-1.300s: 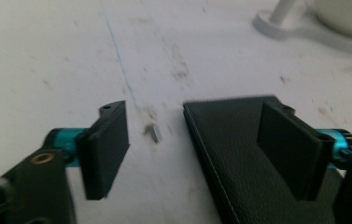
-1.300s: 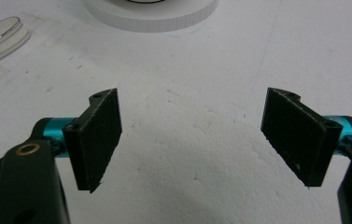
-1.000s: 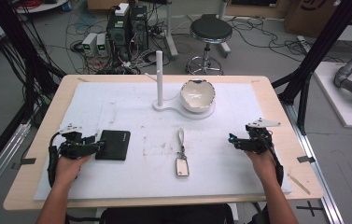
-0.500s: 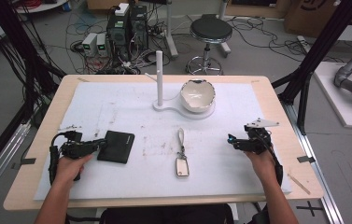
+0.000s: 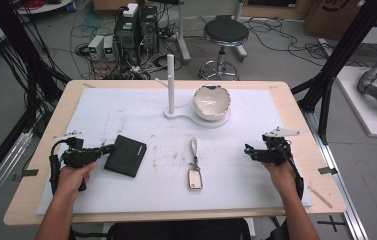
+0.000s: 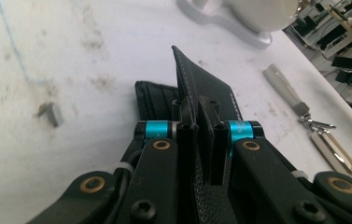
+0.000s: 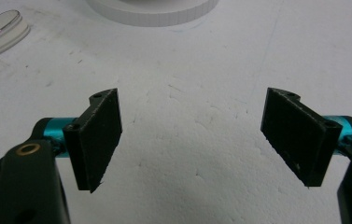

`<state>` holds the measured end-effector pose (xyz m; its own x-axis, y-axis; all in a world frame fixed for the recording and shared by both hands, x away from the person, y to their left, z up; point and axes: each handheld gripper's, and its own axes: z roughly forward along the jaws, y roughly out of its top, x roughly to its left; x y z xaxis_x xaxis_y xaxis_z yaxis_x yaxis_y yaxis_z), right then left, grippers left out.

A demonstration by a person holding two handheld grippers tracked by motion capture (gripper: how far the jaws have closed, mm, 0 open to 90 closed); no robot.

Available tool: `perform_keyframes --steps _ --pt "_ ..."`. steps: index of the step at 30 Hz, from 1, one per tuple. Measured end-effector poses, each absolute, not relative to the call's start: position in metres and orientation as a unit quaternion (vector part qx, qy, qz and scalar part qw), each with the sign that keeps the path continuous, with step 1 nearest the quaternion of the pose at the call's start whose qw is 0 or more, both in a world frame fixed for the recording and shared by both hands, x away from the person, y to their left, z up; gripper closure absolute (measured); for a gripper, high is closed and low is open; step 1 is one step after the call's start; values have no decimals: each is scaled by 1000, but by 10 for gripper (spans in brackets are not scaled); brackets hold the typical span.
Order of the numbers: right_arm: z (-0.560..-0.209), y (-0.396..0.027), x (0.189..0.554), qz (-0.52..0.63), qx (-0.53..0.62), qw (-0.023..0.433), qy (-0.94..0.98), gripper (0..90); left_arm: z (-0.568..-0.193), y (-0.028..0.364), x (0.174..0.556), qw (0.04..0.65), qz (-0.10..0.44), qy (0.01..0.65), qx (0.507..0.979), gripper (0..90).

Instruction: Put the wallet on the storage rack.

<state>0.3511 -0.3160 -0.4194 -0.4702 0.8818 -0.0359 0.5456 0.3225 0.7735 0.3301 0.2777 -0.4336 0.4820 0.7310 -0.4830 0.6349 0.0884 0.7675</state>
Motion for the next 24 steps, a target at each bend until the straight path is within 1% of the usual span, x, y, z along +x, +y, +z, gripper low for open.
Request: perform_keyframes --steps 4,10,15,20,21,22,23,24 --pt "-420 -317 351 359 460 235 778 208 -419 273 329 544 71 487 680 862" --pt "-420 -318 351 358 462 236 776 208 -402 264 326 535 114 465 696 863" --pt "-420 -318 351 355 462 234 778 208 -406 256 327 531 108 471 696 862" --pt "-420 -318 351 355 462 233 779 209 -413 253 329 542 77 466 696 839" --pt "-420 -317 351 354 461 232 779 209 -414 252 329 540 70 463 699 790" --pt "-420 -317 351 354 461 232 779 209 -415 251 330 539 70 461 701 790" --pt "-420 -317 351 355 461 233 780 209 -416 249 330 539 68 460 702 750" --pt "-420 -317 351 355 461 233 780 209 -416 248 330 540 67 459 702 750"
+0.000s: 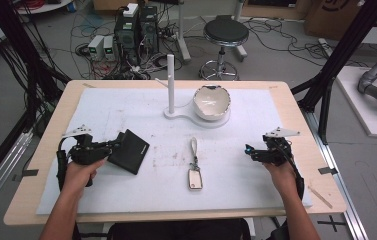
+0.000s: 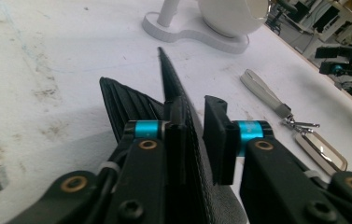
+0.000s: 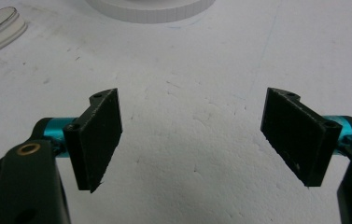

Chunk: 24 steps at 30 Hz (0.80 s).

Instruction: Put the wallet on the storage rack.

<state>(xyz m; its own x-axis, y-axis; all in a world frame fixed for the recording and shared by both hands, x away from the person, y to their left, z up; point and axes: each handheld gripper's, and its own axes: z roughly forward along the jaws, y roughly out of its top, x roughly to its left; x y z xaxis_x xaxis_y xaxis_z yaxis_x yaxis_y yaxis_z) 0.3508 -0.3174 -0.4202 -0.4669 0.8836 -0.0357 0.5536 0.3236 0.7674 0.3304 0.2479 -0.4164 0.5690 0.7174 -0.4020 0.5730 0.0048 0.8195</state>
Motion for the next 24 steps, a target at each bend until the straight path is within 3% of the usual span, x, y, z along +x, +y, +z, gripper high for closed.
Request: perform_keyframes --steps 4,8,10,11,19,24 --pt "-420 -317 351 354 462 232 780 209 -417 243 331 536 65 456 707 648" --pt "-420 -317 351 354 461 232 780 209 -418 233 330 518 76 436 732 629" --pt "-420 -317 351 354 461 232 780 209 -418 226 329 505 85 421 749 676" --pt "-420 -317 351 354 462 232 780 209 -418 224 328 498 90 416 755 801" --pt "-421 -317 351 358 461 227 780 209 -412 216 327 496 101 411 758 853" --pt "-419 -315 351 370 446 221 784 209 -397 206 326 507 122 364 772 855"
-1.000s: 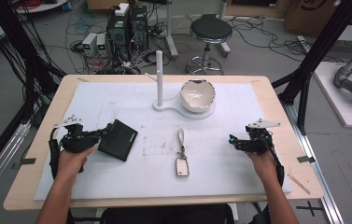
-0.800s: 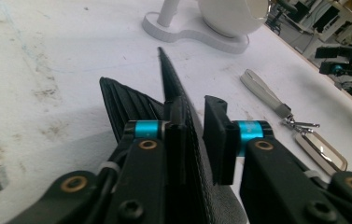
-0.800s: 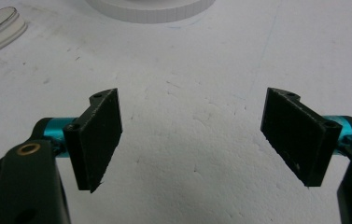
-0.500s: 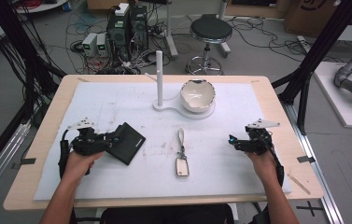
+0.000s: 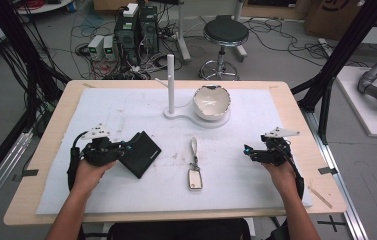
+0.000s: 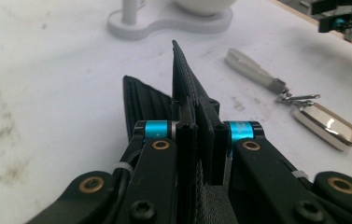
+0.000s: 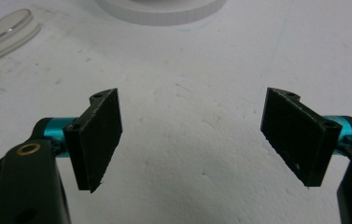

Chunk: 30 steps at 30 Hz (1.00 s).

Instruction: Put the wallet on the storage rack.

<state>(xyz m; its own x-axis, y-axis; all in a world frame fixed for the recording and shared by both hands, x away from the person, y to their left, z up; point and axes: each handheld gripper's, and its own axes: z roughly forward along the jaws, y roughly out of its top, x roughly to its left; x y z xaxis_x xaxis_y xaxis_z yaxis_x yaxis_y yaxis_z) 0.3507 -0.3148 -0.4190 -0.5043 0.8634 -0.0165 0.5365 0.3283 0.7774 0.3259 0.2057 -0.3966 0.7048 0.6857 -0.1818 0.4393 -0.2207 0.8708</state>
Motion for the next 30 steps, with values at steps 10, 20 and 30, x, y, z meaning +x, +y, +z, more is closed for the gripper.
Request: perform_keyframes --steps 10,20,30 --pt "-409 -296 349 444 379 183 791 208 -380 184 323 481 159 294 810 856" --pt "-401 -266 351 507 302 118 799 210 -366 168 324 496 136 247 821 857" --pt "-400 -209 368 510 224 51 829 320 -365 159 324 499 118 219 830 856"
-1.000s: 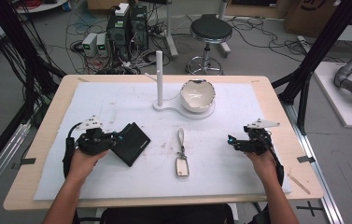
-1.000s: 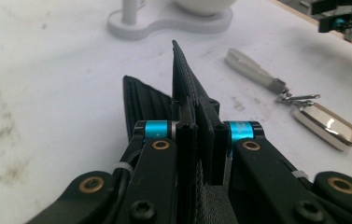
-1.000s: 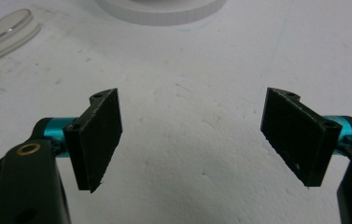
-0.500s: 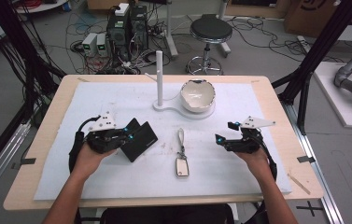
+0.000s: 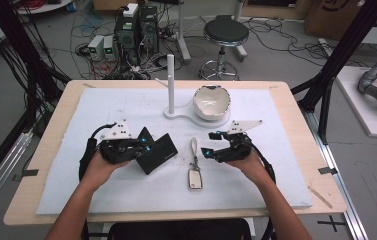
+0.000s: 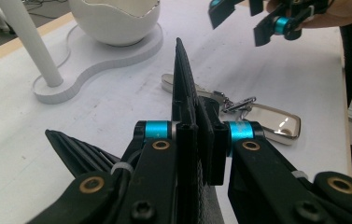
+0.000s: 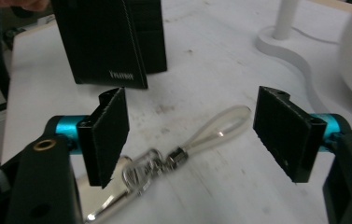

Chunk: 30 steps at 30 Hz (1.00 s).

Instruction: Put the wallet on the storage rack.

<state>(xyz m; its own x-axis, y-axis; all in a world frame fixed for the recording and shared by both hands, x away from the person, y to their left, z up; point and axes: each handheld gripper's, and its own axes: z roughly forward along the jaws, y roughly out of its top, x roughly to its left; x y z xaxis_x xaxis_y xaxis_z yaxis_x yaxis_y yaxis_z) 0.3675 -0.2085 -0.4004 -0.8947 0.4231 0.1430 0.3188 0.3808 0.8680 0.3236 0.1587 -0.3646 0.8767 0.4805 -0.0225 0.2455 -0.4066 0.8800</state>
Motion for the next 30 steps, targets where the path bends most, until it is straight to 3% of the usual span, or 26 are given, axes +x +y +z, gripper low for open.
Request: perform_keyframes --steps 11,20,26,30 --pt "-407 -156 384 500 146 5 854 483 -367 153 325 504 101 212 831 856" --pt "-409 -138 385 497 101 -2 862 540 -371 147 326 511 81 196 833 857" --pt "-409 -134 382 489 69 -2 869 825 -375 150 326 515 74 204 829 856" --pt "-409 -133 380 483 53 -8 874 858 -383 157 327 526 66 228 817 798"
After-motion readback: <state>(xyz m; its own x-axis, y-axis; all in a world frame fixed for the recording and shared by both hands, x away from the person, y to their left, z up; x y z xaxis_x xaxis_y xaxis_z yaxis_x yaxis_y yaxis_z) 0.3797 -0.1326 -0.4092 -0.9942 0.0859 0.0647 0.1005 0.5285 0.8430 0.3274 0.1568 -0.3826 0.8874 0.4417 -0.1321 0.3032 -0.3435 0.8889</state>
